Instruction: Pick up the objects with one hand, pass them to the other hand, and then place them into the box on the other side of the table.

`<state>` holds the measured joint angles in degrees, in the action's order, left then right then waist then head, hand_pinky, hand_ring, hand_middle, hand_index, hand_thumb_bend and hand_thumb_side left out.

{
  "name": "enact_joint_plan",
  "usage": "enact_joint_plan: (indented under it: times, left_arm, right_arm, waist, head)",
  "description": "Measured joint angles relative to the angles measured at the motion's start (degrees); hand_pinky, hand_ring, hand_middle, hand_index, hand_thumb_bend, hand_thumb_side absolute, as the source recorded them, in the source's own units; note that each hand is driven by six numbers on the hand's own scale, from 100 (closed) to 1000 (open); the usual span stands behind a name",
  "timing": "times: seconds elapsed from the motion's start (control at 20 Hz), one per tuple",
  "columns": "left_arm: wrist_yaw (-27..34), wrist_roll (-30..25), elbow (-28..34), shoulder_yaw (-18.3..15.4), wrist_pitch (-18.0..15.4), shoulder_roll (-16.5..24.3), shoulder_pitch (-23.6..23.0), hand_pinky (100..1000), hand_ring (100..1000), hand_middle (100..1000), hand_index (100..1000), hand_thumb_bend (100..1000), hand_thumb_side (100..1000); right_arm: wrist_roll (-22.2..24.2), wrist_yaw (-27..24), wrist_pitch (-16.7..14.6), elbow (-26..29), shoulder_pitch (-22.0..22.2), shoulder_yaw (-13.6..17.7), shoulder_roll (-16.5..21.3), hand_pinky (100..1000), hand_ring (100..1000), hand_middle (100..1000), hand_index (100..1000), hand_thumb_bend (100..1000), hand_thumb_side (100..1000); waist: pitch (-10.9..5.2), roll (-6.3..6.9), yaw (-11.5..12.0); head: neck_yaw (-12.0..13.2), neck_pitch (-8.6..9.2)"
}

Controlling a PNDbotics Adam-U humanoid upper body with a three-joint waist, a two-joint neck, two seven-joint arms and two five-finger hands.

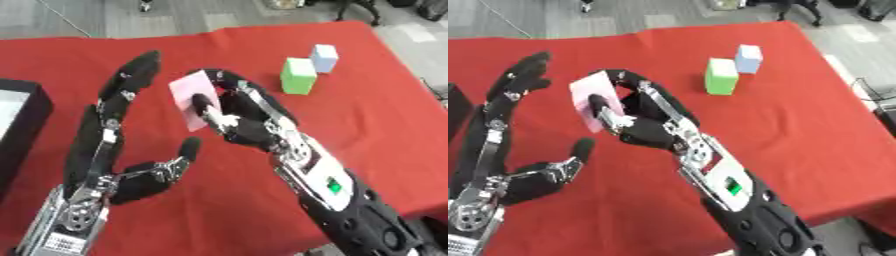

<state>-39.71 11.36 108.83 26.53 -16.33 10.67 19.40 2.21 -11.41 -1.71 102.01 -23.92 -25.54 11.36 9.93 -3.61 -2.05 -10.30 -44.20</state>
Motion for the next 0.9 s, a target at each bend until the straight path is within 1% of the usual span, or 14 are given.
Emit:
enact_joint_plan:
  times: [0.15, 0.25, 0.3, 0.35, 0.4, 0.5, 0.6, 0.65, 0.9]
  left_arm:
    - [-3.3, 1.01, 0.78, -0.23, -0.9, 0.41, 0.0, 836, 878, 862, 991, 530, 100]
    - [-7.04, 2.25, 1.23, -0.22, -1.45, 0.41, -0.01, 837, 856, 845, 993, 573, 100]
    - [-9.01, 2.94, 1.39, -0.2, -1.7, 0.42, -0.02, 840, 828, 823, 995, 614, 100]
    - [-10.93, 3.53, 1.49, -0.17, -1.96, 0.46, -0.02, 840, 825, 820, 995, 620, 100]
    - [-12.84, 4.04, 1.5, -0.12, -2.25, 0.62, -0.03, 842, 804, 803, 996, 649, 100]
    - [-16.29, 4.85, 1.5, 0.18, -2.81, 1.05, -0.18, 843, 794, 795, 996, 652, 100]
    - [-19.09, 5.48, 1.48, 0.4, -3.16, 1.4, -0.28, 841, 784, 786, 993, 628, 100]
    - [-20.17, 5.8, 1.44, 0.54, -3.19, 1.41, -0.29, 840, 786, 787, 992, 595, 100]
    - [-23.32, 7.59, -0.33, 1.4, -2.65, 1.42, -0.23, 838, 783, 782, 986, 537, 100]
  right_arm:
    - [0.77, -0.82, 0.54, 0.0, -0.03, -0.02, 0.02, 100, 100, 100, 100, 100, 332]
    - [1.3, -1.53, 0.86, 0.0, -0.04, -0.13, 0.02, 100, 100, 100, 100, 100, 331]
    - [1.59, -1.94, 0.99, 0.0, -0.04, -0.25, 0.02, 100, 100, 100, 100, 100, 329]
    - [1.84, -2.35, 1.16, 0.0, -0.05, -0.36, 0.02, 100, 100, 100, 100, 100, 329]
    - [2.08, -2.74, 1.33, 0.0, -0.07, -0.37, 0.03, 100, 100, 100, 100, 100, 326]
    - [2.64, -3.58, 1.68, 0.0, -0.15, -0.41, 0.03, 100, 100, 100, 100, 100, 324]
    - [3.2, -4.34, 2.09, 0.0, -0.28, -0.6, 0.05, 100, 100, 100, 100, 100, 321]
    - [3.46, -4.7, 2.31, 0.01, -0.28, -0.7, 0.06, 100, 100, 100, 100, 100, 319]
    - [4.71, -5.81, 3.23, 0.07, -0.3, -0.74, 0.22, 100, 100, 100, 100, 100, 314]
  waist:
    - [0.0, 0.0, 0.0]
    - [0.01, 0.0, 0.0]
    - [0.01, 0.0, 0.0]
    - [0.01, 0.0, 0.0]
    - [0.01, 0.0, 0.0]
    - [0.01, 0.0, 0.0]
    - [0.01, 0.0, 0.0]
    - [0.01, 0.0, 0.0]
    - [0.01, 0.0, -0.04]
  head:
    - [-0.06, 0.0]
    - [-0.18, 0.0]
    - [-0.2, 0.0]
    - [-0.22, 0.0]
    - [-0.24, 0.0]
    - [-0.27, 0.0]
    - [-0.29, 0.0]
    - [-0.3, 0.0]
    - [-0.36, 0.0]
